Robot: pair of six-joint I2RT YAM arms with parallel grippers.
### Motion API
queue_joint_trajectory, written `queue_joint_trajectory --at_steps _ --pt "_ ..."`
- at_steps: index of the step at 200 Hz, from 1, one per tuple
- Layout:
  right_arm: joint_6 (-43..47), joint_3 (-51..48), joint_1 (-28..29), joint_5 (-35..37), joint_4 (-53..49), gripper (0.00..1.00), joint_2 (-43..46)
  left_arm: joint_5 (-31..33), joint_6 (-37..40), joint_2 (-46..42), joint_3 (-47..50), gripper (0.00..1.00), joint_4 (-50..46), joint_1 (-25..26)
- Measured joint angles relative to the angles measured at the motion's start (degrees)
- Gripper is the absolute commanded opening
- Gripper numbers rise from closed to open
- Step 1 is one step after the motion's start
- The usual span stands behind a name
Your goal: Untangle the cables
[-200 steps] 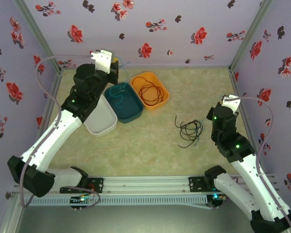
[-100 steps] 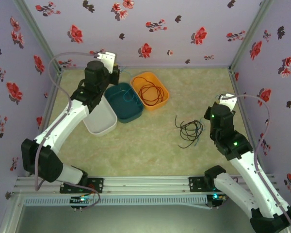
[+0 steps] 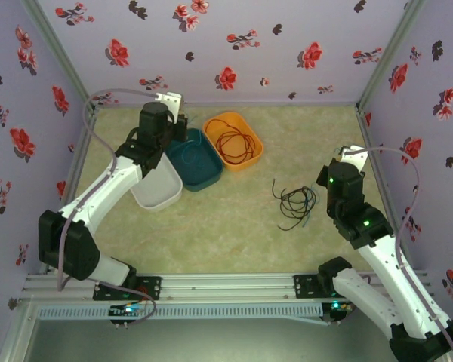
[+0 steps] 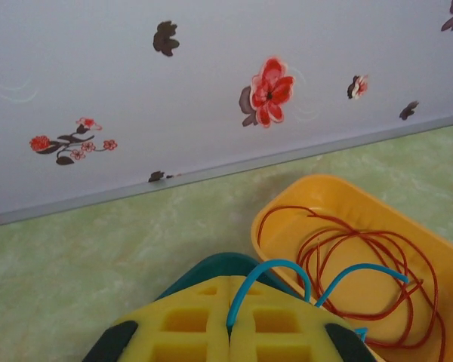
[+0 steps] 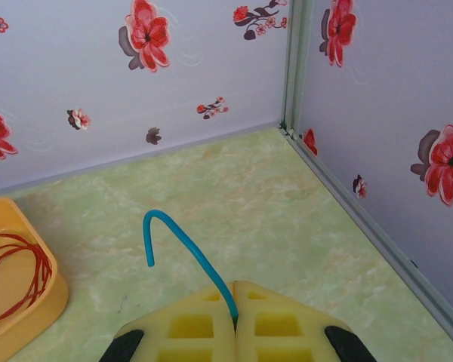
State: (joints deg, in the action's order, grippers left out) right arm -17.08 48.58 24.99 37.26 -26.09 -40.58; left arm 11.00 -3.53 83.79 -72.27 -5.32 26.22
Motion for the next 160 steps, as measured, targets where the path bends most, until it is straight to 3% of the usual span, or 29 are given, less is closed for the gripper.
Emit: queue_joint_trajectory --at_steps 115,160 --pt "-0.09 0.37 0.0 -1.11 0.0 0.0 -1.18 2.58 -1.62 13.0 -3.41 0.02 -9.22 -0.31" --pt "-0.11 0.52 0.0 -1.55 0.0 0.0 -1.33 3.61 -2.4 18.34 -6.43 0.09 -12.2 -0.63"
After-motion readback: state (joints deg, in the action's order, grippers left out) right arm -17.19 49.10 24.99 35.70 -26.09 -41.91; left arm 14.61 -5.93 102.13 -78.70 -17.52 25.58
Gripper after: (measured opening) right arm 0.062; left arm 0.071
